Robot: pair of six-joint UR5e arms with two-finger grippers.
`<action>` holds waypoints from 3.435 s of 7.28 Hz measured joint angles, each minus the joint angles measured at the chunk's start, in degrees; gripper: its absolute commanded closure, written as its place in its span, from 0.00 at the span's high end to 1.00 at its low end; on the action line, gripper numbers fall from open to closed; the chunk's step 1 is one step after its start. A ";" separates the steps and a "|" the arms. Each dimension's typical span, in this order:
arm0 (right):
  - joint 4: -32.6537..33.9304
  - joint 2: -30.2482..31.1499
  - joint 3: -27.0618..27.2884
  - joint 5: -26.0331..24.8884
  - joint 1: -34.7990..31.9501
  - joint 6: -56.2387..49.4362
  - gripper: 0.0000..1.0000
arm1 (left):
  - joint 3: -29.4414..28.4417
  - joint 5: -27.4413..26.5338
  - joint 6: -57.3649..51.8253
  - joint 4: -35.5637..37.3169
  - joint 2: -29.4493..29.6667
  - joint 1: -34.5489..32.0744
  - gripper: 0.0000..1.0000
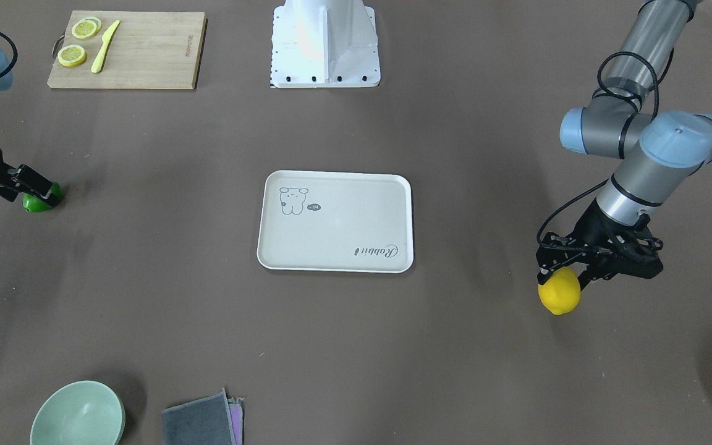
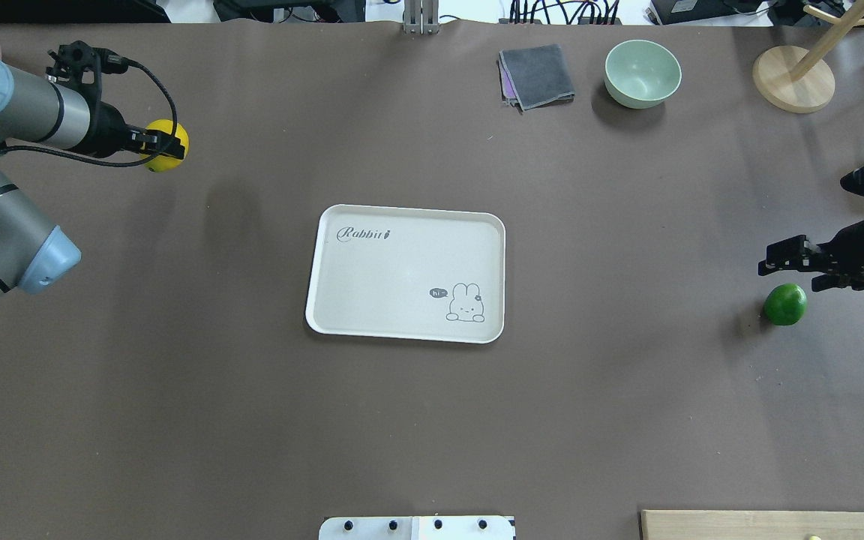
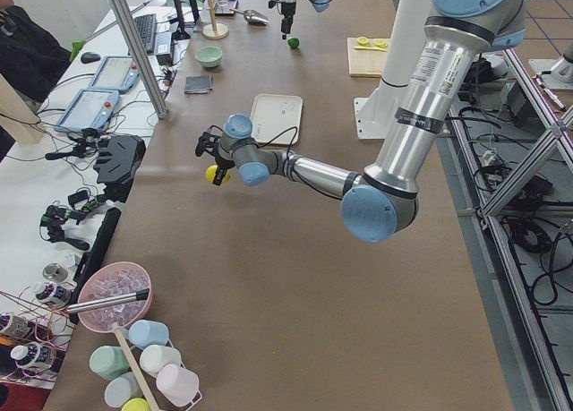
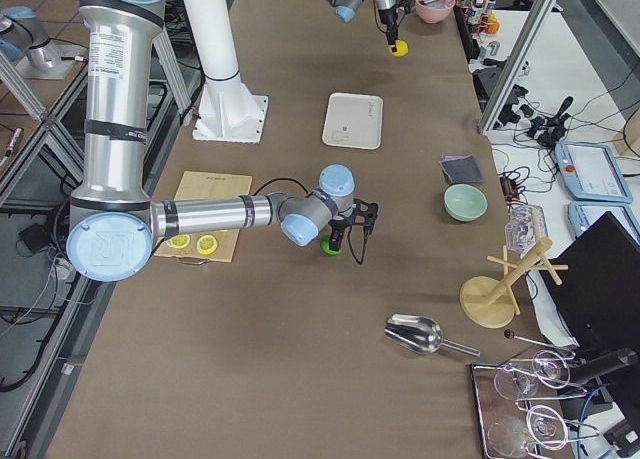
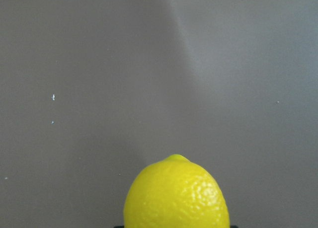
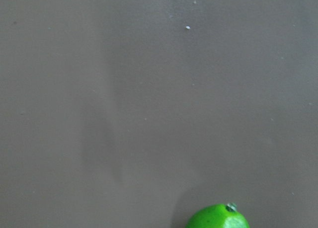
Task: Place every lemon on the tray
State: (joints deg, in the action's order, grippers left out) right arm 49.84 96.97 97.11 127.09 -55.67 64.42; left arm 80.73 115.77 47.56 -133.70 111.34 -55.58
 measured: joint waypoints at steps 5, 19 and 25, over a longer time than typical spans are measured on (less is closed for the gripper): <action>0.29 2.62 0.84 -5.95 4.97 0.32 1.00 | 1.17 1.54 0.06 1.17 0.47 -0.97 0.00; 19.94 -17.67 10.09 -3.57 8.04 5.31 0.00 | 5.05 -12.15 22.05 7.92 13.74 18.58 0.00; 21.22 -27.26 9.59 -10.07 15.12 11.73 0.00 | 6.20 -17.17 20.26 8.16 11.58 24.83 0.98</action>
State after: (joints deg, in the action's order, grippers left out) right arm 71.05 69.71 106.70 117.02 -40.55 76.15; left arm 86.93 98.60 67.82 -125.54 122.92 -30.74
